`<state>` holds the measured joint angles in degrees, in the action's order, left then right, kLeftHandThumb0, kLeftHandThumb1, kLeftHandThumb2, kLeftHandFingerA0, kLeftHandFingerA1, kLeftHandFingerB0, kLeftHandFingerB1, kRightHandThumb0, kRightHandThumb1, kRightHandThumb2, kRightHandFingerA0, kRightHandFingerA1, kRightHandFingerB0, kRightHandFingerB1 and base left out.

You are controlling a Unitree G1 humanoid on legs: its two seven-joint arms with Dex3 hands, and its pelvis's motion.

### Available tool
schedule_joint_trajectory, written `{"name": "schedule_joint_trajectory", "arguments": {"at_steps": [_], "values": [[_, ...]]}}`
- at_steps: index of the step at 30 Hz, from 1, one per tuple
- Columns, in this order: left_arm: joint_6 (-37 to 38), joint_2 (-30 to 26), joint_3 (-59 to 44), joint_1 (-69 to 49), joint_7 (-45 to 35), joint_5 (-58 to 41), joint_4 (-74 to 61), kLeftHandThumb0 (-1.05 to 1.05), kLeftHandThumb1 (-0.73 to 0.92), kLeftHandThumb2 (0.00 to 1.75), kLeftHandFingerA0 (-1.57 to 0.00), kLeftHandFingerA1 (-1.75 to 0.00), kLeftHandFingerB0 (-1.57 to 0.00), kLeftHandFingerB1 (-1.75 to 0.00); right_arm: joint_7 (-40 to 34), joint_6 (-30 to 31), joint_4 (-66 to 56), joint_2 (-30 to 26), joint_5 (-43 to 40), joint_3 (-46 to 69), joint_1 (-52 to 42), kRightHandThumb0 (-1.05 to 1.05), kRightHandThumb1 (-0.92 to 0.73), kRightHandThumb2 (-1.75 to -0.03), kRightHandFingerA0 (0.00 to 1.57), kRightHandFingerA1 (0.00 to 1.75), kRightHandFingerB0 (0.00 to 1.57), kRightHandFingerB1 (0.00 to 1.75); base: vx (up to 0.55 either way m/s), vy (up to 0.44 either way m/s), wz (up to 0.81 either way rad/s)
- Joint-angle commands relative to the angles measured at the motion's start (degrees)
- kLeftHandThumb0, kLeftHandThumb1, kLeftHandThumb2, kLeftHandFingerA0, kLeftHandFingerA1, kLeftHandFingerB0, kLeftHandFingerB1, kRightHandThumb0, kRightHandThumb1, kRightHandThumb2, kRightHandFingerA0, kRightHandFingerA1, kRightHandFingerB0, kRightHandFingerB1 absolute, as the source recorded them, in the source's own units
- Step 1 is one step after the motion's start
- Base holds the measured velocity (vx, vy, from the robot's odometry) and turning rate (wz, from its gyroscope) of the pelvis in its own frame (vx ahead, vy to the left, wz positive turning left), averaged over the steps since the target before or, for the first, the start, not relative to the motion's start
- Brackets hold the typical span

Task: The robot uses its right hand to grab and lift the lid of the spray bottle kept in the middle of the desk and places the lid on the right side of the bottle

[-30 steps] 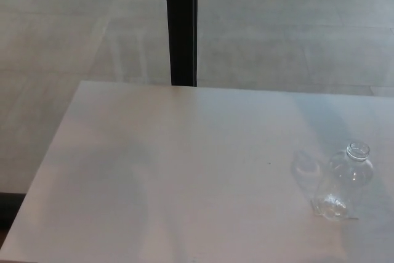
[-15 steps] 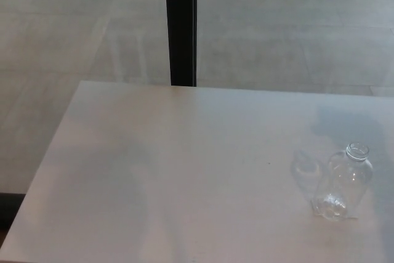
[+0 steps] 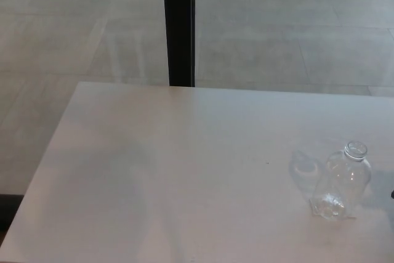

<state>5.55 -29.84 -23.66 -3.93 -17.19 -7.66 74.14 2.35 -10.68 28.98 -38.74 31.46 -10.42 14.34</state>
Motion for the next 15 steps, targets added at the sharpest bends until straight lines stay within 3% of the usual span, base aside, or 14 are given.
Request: {"name": "schedule_joint_trajectory", "arguments": {"at_steps": [1,2,3,4,5,6,7,8,9,10,11,12,15], "values": [[1.7,-1.0,0.6,-0.8,0.3,0.3,0.0,-0.82,0.88,0.66,-0.56,-0.5,-0.4,-0.4,-0.1,2.5,0.5,-1.9,3.6,-1.8,-1.5,-0.57,-0.56,-0.9,0.41,0.66,0.26,0.46,0.0,0.0,0.0],[1.7,-1.0,0.6,-0.8,0.3,0.2,0.0,-0.82,0.88,0.66,-0.56,-0.5,-0.4,-0.4,-0.1,2.6,0.4,-2.0,3.6,-1.8,-1.5,-0.57,-0.56,-0.9,0.41,0.66,0.26,0.46,0.0,0.0,0.0],[1.7,-1.0,0.6,-1.0,0.3,0.1,0.0,-0.82,0.88,0.67,-0.56,-0.51,-0.4,-0.4,0.1,1.9,0.3,-2.1,2.7,-1.5,-1.9,-0.57,-0.67,-0.61,0.32,0.58,0.29,0.3,0.0,0.0,0.0],[1.7,-1.0,0.5,-1.0,0.2,0.0,-0.1,-0.81,0.89,0.67,-0.56,-0.5,-0.4,-0.4,0.5,0.8,-0.3,-3.0,2.7,-1.4,-2.0,-0.72,-0.53,-0.88,0.04,0.4,0.1,0.4,0.0,0.0,0.0],[2.0,-1.0,0.8,-1.1,0.2,0.2,-0.2,-0.78,0.71,1.11,-0.47,-0.6,-0.31,-0.52,1.2,0.5,-1.1,-3.6,2.5,-1.2,-2.1,-0.75,-0.69,-0.61,0.0,0.29,0.12,0.28,0.0,0.0,0.0],[2.5,-1.1,1.3,-1.3,0.2,0.7,-0.2,-0.78,0.71,1.11,-0.47,-0.6,-0.31,-0.52,2.0,0.5,-1.9,-4.0,2.0,-0.9,-2.3,-0.75,-0.69,-0.61,0.0,0.29,0.12,0.28,0.0,0.0,0.0],[2.3,-1.0,0.8,-1.3,0.2,0.1,-0.3,-0.79,0.69,1.09,-0.47,-0.6,-0.33,-0.52,3.2,0.9,-3.5,-4.6,1.8,-0.7,-2.5,-0.97,-0.61,-0.94,0.0,0.0,0.11,0.2,0.0,0.0,0.0],[1.8,-1.0,0.5,-1.2,0.0,-0.4,-0.2,-0.79,0.69,1.09,-0.47,-0.6,-0.33,-0.52,3.9,1.0,-4.3,-5.1,1.7,-0.7,-2.7,-0.97,-0.61,-0.94,0.0,0.0,0.11,0.2,0.0,0.0,0.0],[2.0,-0.9,0.4,-1.2,0.2,-0.4,-0.3,-0.82,0.89,0.67,-0.56,-0.51,-0.4,-0.4,4.4,0.8,-5.3,-5.6,1.8,-0.7,-2.9,-0.86,-0.54,-0.87,0.0,0.01,0.03,0.2,0.0,0.0,0.0],[1.8,-1.0,0.5,-1.2,0.6,-0.3,-0.2,-0.82,0.88,0.66,-0.59,-0.48,-0.44,-0.39,4.6,0.5,-6.3,-5.8,1.7,-0.6,-3.1,-1.04,-0.64,-0.96,0.0,0.01,0.11,0.07,0.0,0.0,0.0],[1.5,-1.2,0.5,-1.2,1.2,-0.2,-0.1,-0.82,0.88,0.66,-0.59,-0.48,-0.44,-0.39,4.9,0.0,-7.7,-6.2,1.5,-0.5,-3.4,-1.04,-0.64,-0.96,0.0,0.01,0.11,0.07,0.0,0.0,0.0],[1.5,-1.2,0.5,-1.1,0.9,-0.2,-0.1,-0.82,0.89,0.66,-0.58,-0.49,-0.42,-0.39,5.2,0.2,-9.0,-6.5,1.3,-0.1,-4.0,-1.0,-0.61,-0.97,0.0,0.06,0.0,0.08,0.0,0.0,0.0],[2.1,-1.2,0.1,-1.4,-0.3,-0.7,0.0,-0.81,0.89,0.66,-0.55,-0.5,-0.39,-0.4,6.9,0.6,-13.8,-7.1,-0.3,1.8,-6.0,-1.05,-0.64,-0.99,0.0,0.07,0.05,0.04,0.0,0.0,0.0]]}}
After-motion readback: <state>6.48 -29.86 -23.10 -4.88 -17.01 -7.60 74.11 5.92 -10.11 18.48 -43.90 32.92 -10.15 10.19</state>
